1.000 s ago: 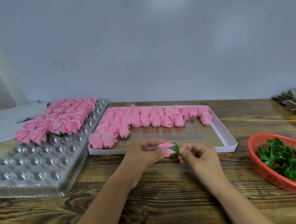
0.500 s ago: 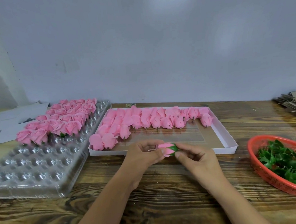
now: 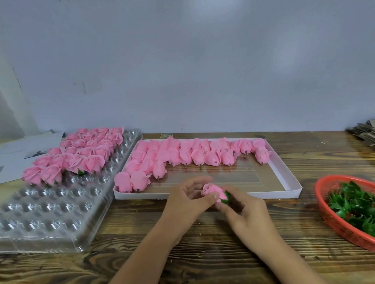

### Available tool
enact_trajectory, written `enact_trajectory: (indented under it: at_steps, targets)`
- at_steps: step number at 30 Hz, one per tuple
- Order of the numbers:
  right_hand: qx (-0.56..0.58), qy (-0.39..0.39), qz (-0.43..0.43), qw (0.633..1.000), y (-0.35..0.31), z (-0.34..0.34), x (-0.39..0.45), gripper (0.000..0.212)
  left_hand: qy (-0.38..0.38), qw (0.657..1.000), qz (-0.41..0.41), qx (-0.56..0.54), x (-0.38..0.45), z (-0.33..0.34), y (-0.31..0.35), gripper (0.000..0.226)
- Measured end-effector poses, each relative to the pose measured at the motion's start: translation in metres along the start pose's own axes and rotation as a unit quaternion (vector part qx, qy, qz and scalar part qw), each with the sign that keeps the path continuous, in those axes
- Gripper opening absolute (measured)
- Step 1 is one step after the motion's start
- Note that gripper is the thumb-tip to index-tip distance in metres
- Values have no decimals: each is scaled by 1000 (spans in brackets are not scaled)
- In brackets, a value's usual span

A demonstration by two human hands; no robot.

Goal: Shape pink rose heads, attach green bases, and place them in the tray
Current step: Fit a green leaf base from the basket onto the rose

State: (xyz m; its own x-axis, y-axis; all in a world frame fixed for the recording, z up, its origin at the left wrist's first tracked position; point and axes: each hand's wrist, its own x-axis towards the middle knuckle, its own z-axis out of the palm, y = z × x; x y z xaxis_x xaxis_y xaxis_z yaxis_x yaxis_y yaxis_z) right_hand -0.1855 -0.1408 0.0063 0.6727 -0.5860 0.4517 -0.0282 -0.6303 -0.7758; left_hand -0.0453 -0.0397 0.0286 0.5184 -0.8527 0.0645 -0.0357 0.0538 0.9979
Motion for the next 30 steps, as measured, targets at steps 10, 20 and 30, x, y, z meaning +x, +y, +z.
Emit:
enact_trajectory:
  at_steps: [10,20,30]
  targets:
    - [342,-79,148,925,-5,9,0,32,-71,997,41,-13,-6,2,6,26]
    - [201,-46,107,973,-4,10,1,31,-93,994,53,-12,-6,3,3,17]
    - [77,-116,57,989,-8,17,-6,28,-25,993,111,16,-6,9,7,30]
